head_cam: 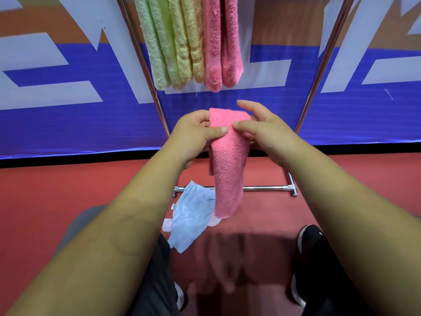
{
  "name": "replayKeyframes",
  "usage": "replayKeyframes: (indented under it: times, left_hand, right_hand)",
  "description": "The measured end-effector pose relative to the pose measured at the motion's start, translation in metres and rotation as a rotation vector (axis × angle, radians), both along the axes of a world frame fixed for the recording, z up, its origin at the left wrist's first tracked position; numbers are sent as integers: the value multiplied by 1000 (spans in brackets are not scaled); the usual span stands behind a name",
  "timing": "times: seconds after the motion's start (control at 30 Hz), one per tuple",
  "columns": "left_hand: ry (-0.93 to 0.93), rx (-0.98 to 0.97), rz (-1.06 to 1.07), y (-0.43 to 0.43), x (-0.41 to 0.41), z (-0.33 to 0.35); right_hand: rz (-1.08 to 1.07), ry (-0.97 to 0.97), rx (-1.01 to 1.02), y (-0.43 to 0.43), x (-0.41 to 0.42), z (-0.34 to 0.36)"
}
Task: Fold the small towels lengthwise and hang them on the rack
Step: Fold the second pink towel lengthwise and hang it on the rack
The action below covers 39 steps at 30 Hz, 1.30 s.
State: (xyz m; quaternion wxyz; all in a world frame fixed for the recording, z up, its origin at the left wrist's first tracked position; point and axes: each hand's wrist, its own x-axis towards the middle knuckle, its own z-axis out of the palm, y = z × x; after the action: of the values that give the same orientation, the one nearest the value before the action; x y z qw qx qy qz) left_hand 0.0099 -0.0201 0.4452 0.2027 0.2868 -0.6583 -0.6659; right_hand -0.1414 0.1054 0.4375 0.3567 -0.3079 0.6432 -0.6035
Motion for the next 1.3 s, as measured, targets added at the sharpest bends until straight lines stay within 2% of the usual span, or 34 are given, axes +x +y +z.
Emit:
replayKeyframes:
  times: [0.2, 0.37, 0.5, 0.67, 0.83, 0.93, 1.17, 1.23, 1.3]
  left_hand:
    - [-47, -42, -33, -5, 7, 6]
    - [-162, -97, -112, -13, 15, 6]
    - [-308, -116, -16, -12, 12, -3]
    - [-598, -499, 63, 13, 7, -12]
    - [-504, -540, -50, 50, -16, -37]
    - [-483, -621, 22, 55, -29, -43]
    - [-608, -828, 120, 34, -28, -48]
    - [-582, -856, 151, 27, -25, -47]
    - [-534, -888, 189, 21, -24, -46]
  right_hand:
    - [5, -63, -102, -1, 12, 0]
    - [-61, -117, -178, -6, 11, -1]
    - [-127, -57, -177, -10, 10, -2]
    - [-222, -51, -159, -9, 7, -1]
    - [-302, -74, -180, -8, 10, 5]
    - [-360, -90, -178, -10, 14, 9]
    - [-417, -261, -207, -8, 13, 17]
    - [-436, -183, -144, -8, 10, 14]
    - [-430, 114, 51, -6, 7, 12]
